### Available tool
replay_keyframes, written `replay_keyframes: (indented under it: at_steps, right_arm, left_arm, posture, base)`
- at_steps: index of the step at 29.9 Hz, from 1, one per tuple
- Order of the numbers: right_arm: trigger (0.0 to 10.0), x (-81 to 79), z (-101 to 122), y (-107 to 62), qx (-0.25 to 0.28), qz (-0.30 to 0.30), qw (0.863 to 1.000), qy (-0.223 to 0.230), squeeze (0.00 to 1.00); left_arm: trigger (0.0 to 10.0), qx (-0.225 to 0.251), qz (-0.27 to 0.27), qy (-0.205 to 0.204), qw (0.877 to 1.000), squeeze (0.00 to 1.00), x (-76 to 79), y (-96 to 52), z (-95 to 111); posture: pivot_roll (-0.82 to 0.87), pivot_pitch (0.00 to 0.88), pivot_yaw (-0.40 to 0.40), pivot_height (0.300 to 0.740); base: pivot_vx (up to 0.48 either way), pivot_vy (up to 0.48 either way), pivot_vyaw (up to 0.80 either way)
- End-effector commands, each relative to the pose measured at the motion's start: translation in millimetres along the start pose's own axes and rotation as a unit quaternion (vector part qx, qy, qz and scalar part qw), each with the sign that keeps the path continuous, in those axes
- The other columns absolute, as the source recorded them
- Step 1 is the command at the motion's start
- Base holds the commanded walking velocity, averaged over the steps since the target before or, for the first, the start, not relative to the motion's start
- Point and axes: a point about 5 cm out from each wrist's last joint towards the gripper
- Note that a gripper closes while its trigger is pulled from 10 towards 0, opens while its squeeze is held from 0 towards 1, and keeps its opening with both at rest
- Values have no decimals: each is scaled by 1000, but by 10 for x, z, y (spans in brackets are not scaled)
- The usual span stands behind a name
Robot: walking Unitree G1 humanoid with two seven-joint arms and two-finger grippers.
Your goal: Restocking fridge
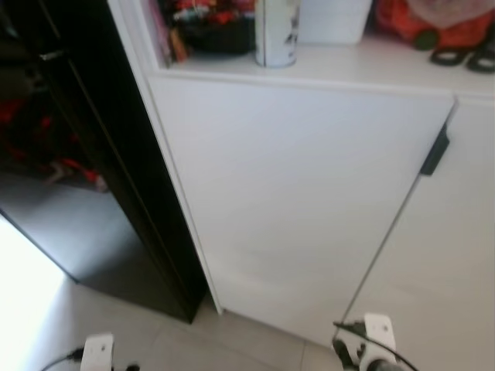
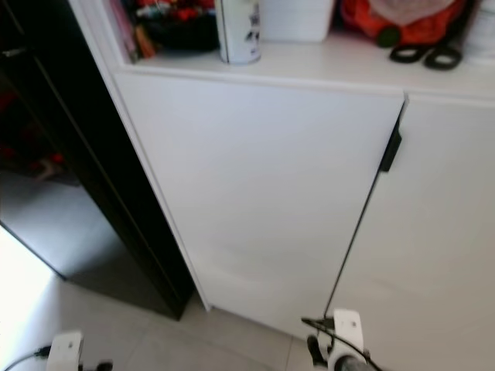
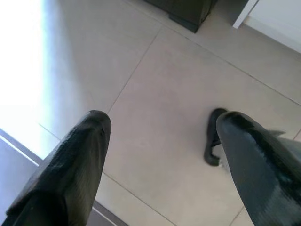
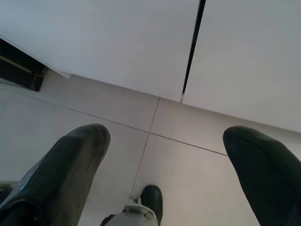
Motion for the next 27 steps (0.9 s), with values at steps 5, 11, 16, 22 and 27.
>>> replay_keyframes:
  at_steps: [5, 11, 16, 22, 27]
  right_arm:
    - [10000, -59, 9, 11, 3, 5, 1000, 20, 0]
    - [10000, -57, -8, 6, 3, 6, 1000, 24, 0]
    - [10000, -51, -20, 3, 0, 5, 1000, 22, 0]
    - [10000, -46, -26, 1, -1, 3, 1000, 22, 0]
    - [10000, -42, -35, -1, -1, 3, 1000, 22, 0]
  left_arm:
    - [10000, -8, 4, 9, 1000, 0, -55, -11, -7]
    - [10000, -10, 3, 10, 1000, 0, -63, -15, -24]
    - [10000, -11, 2, 12, 1000, 0, -64, -17, -34]
    - [10000, -12, 3, 10, 1000, 0, -67, -19, -40]
    - [10000, -12, 5, 9, 1000, 0, -71, -21, -50]
  posture:
    - [-64, 17, 45, 740]
    - [-67, 24, 44, 740]
    - [-66, 27, 41, 740]
    - [-65, 32, 38, 740]
    - [-64, 36, 37, 740]
  base:
    - [0, 418, 0]
    - [0, 480, 0]
    - [0, 480, 0]
    - [0, 480, 0]
    - [0, 480, 0]
Point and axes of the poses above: a point about 5 cm out from each wrist's last joint towards the gripper, its own y axis pointing out of the wrist towards the gripper, its own z axis along the axis of the wrist's last joint, x = y × z, and after that the axes turned 15 degrees about -y, right-handed
